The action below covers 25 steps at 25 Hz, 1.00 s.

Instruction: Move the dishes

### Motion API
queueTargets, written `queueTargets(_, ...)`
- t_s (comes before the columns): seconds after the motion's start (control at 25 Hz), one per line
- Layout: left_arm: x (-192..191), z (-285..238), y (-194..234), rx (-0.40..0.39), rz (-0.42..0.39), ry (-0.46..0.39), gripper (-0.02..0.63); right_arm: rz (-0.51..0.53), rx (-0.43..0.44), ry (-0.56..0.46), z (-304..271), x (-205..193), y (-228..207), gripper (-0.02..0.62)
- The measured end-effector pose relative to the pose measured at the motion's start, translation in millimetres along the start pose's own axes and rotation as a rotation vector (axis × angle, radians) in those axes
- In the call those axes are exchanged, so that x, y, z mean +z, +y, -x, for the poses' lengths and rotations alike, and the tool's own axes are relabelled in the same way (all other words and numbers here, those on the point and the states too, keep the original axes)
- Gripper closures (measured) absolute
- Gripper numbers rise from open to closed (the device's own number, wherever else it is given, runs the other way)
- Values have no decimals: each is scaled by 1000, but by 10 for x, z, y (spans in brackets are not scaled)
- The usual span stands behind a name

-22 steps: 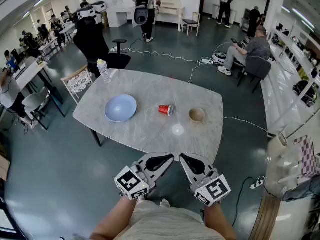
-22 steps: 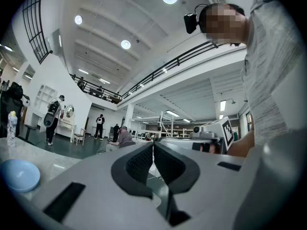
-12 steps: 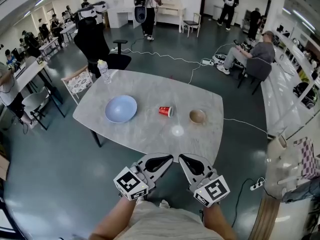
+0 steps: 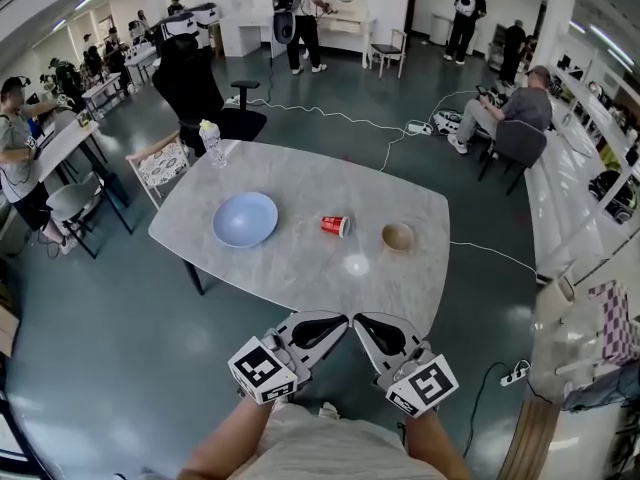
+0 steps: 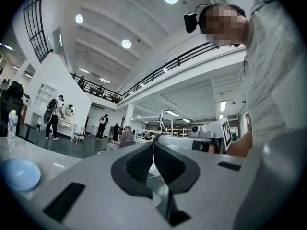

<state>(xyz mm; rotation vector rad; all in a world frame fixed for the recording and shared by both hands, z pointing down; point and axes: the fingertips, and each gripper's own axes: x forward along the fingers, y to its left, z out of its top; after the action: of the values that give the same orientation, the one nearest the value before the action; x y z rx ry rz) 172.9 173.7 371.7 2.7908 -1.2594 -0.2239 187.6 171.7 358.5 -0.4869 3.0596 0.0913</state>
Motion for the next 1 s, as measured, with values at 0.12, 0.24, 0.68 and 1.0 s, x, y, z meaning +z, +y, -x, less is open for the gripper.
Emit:
queueTargets(0.12,-3,-12,5,2,2,0,584,27,2,18,-17,-24,6,577)
queueTargets(0.24,-10,-21,10,-2,-5,2,584,18,-4,21,-27,-43,-33,577)
queueTargets(0.68,2,50,143,39,-11,8,584,-9,6,14,-140,-73,-95,577)
queueTargets(1.0,11,144,410,65,-13,5,584,-16,28,19,-398,-132,-121,577)
